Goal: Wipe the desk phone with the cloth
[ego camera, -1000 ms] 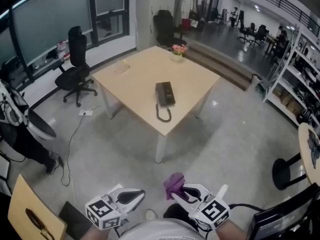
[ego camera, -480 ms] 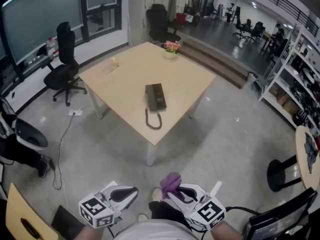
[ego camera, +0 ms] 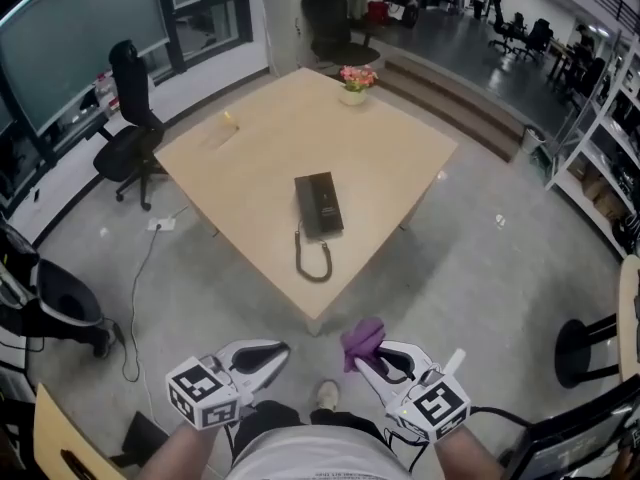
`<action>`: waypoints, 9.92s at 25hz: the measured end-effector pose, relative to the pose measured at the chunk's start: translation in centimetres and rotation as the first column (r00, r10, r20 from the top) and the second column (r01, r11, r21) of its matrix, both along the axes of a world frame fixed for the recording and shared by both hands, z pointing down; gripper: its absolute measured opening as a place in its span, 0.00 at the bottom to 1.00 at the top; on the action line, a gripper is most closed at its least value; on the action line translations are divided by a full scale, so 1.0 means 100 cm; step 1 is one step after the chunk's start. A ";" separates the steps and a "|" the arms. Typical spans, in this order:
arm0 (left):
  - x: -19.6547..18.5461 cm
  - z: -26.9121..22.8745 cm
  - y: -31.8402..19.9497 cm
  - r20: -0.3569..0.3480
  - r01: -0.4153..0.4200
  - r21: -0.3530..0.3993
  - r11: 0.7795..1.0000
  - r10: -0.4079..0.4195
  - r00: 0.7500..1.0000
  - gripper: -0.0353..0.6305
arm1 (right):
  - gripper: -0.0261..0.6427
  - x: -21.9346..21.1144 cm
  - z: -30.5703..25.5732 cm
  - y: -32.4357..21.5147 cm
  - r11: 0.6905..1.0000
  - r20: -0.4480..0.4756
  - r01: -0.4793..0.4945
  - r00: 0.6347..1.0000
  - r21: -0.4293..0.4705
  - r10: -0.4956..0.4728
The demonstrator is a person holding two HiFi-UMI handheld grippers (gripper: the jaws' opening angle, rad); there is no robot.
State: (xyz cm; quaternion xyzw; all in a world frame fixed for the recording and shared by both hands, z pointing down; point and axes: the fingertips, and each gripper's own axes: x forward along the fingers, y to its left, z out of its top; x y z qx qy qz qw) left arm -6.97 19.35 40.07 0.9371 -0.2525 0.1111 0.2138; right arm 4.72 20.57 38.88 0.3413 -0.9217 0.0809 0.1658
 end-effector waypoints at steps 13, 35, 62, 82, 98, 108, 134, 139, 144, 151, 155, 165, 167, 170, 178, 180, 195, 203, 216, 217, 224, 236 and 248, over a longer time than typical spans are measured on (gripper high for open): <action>-0.008 0.052 -0.151 -0.039 0.010 -0.162 0.987 -0.016 0.999 0.16 | 0.18 0.001 0.021 -0.099 0.990 -0.024 -0.107 0.994 -0.097 0.105; 0.023 0.179 -0.370 -0.224 0.030 -0.547 0.837 -0.181 0.957 0.47 | 0.18 0.014 0.035 -0.214 0.972 -0.078 -0.098 0.994 -0.215 0.083; 0.051 0.180 -0.375 -0.341 -0.081 -0.632 0.771 -0.183 0.922 0.31 | 0.18 0.054 0.052 -0.253 0.956 -0.065 -0.030 0.998 -0.293 0.012; 0.061 0.106 -0.315 -0.354 -0.073 -0.591 0.803 -0.176 0.919 0.31 | 0.18 -0.017 -0.024 -0.346 0.981 0.124 0.185 0.976 -0.062 -0.177; 0.040 0.085 -0.301 -0.385 -0.065 -0.573 0.817 -0.198 0.901 0.31 | 0.18 -0.028 0.021 -0.275 0.945 0.110 0.261 0.964 -0.199 -0.243; 0.038 0.079 -0.305 -0.403 -0.079 -0.558 0.826 -0.186 0.896 0.31 | 0.18 -0.024 0.032 -0.245 0.932 0.088 0.272 0.962 -0.240 -0.259; 0.031 0.072 -0.294 -0.423 -0.115 -0.548 0.829 -0.156 0.892 0.31 | 0.18 -0.026 -0.003 -0.287 0.962 0.099 0.227 0.972 -0.153 -0.213; 0.031 0.069 -0.297 -0.420 -0.118 -0.548 0.828 -0.151 0.895 0.31 | 0.18 -0.016 0.017 -0.259 0.950 0.088 0.228 0.973 -0.215 -0.213; 0.031 0.068 -0.299 -0.438 -0.135 -0.548 0.826 -0.145 0.887 0.31 | 0.18 -0.012 0.026 -0.243 0.944 0.080 0.227 0.974 -0.240 -0.214; 0.035 0.066 -0.296 -0.443 -0.176 -0.543 0.821 -0.102 0.891 0.31 | 0.18 -0.004 -0.022 -0.287 0.975 0.131 0.173 0.979 -0.139 -0.155; 0.039 0.067 -0.288 -0.443 -0.197 -0.537 0.820 -0.076 0.893 0.31 | 0.18 -0.003 -0.052 -0.320 0.988 0.144 0.142 0.981 -0.052 -0.133; 0.032 0.059 -0.291 -0.454 -0.171 -0.540 0.824 -0.114 0.884 0.31 | 0.18 0.005 -0.017 -0.304 0.974 0.153 0.169 0.977 -0.152 -0.146; 0.030 0.058 -0.294 -0.460 -0.162 -0.540 0.826 -0.128 0.879 0.31 | 0.17 0.011 -0.003 -0.290 0.967 0.156 0.171 0.978 -0.191 -0.142; 0.027 0.056 -0.294 -0.458 -0.150 -0.538 0.829 -0.139 0.878 0.31 | 0.18 0.020 0.015 -0.270 0.956 0.164 0.163 0.979 -0.244 -0.125; 0.030 0.057 -0.300 -0.455 -0.132 -0.531 0.837 -0.150 0.878 0.31 | 0.18 0.038 0.048 -0.231 0.925 0.170 0.181 0.977 -0.335 -0.130; 0.030 0.057 -0.302 -0.450 -0.133 -0.530 0.837 -0.145 0.881 0.31 | 0.17 0.041 0.050 -0.230 0.920 0.165 0.186 0.977 -0.345 -0.136; 0.057 0.065 -0.286 -0.454 -0.191 -0.515 0.835 -0.077 0.888 0.31 | 0.17 0.007 -0.092 -0.338 0.962 0.233 0.271 0.939 -0.042 -0.254; 0.072 0.051 -0.263 -0.451 -0.236 -0.525 0.818 -0.032 0.892 0.31 | 0.18 -0.051 -0.082 -0.348 0.862 0.164 0.503 0.857 -0.059 -0.489; 0.078 0.044 -0.244 -0.454 -0.254 -0.528 0.811 -0.017 0.891 0.31 | 0.17 -0.078 -0.014 -0.373 0.728 0.047 0.644 0.756 -0.235 -0.653; 0.079 0.043 -0.243 -0.457 -0.256 -0.526 0.811 -0.016 0.889 0.31 | 0.18 -0.077 -0.008 -0.374 0.726 0.047 0.641 0.757 -0.249 -0.652; 0.083 0.037 -0.242 -0.476 -0.257 -0.521 0.814 -0.027 0.879 0.31 | 0.18 -0.053 -0.005 -0.397 0.790 0.090 0.562 0.825 -0.244 -0.559; 0.063 0.037 -0.246 -0.461 -0.250 -0.519 0.817 -0.022 0.887 0.31 | 0.17 -0.003 -0.067 -0.364 0.814 0.225 0.563 0.819 -0.144 -0.527; 0.059 0.026 -0.253 -0.478 -0.243 -0.506 0.828 -0.035 0.878 0.31 | 0.17 0.020 0.022 -0.405 0.880 0.240 0.350 0.929 -0.321 -0.282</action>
